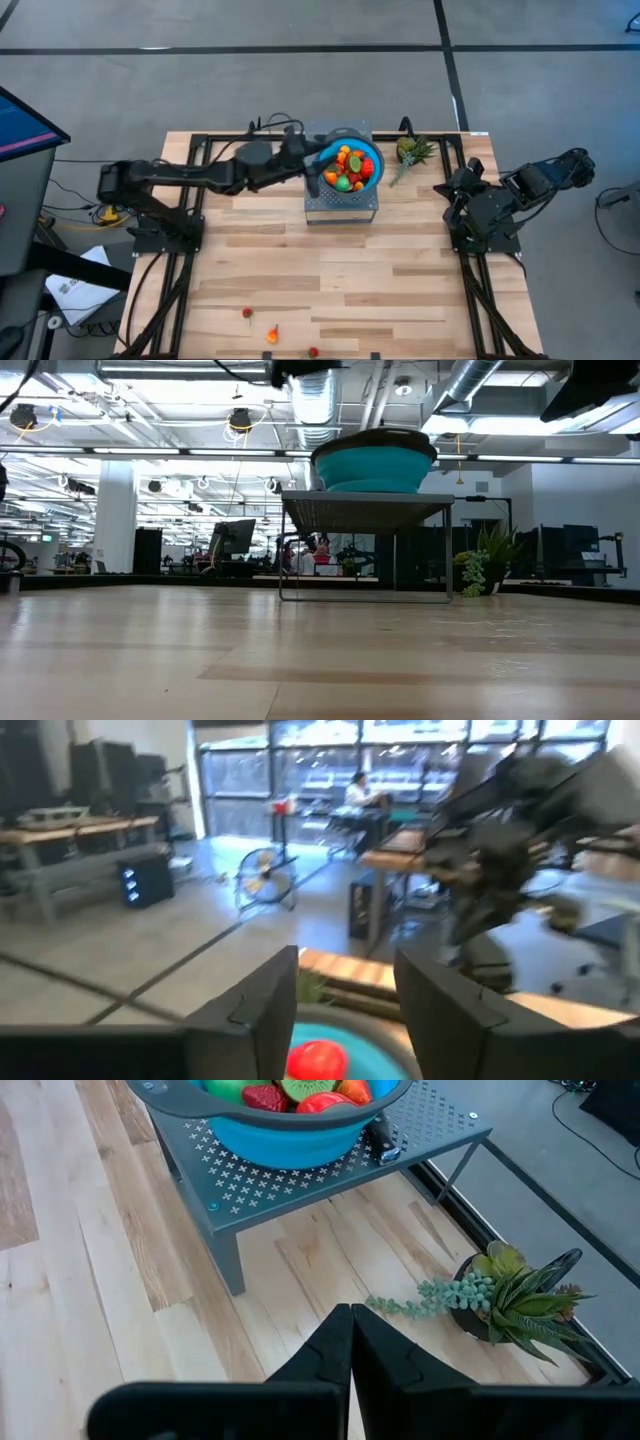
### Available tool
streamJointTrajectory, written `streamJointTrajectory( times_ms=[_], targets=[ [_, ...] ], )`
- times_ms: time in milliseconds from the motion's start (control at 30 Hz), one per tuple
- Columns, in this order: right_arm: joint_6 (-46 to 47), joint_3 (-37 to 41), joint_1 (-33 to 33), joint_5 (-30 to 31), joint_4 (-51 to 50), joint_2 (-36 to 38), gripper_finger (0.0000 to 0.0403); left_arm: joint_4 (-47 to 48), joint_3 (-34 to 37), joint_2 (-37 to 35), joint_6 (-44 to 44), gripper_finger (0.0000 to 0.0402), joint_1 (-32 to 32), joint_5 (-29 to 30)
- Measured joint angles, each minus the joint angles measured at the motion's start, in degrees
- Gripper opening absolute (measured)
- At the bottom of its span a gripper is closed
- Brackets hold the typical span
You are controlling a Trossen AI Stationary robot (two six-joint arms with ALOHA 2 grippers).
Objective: Pick & Place Fruit
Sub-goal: Put the top strawberry into the strainer bowl
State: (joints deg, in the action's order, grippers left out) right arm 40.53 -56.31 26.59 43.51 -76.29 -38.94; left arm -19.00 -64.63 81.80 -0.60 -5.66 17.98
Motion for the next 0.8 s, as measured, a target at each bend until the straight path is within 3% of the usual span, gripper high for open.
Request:
streamJointTrajectory(
  times_ms=[467, 800],
  targets=[
    [0.0, 0.0, 0.0, 0.0, 0.0, 0.0, 0.0, 0.4, 10.8, -16.9, 3.0, 0.0133, 13.6, -5.0],
    [5.0, 0.0, 0.0, 0.0, 0.0, 0.0, 0.0, 0.5, 15.2, -17.8, 15.0, 0.0089, 30.2, 4.7]
  ],
)
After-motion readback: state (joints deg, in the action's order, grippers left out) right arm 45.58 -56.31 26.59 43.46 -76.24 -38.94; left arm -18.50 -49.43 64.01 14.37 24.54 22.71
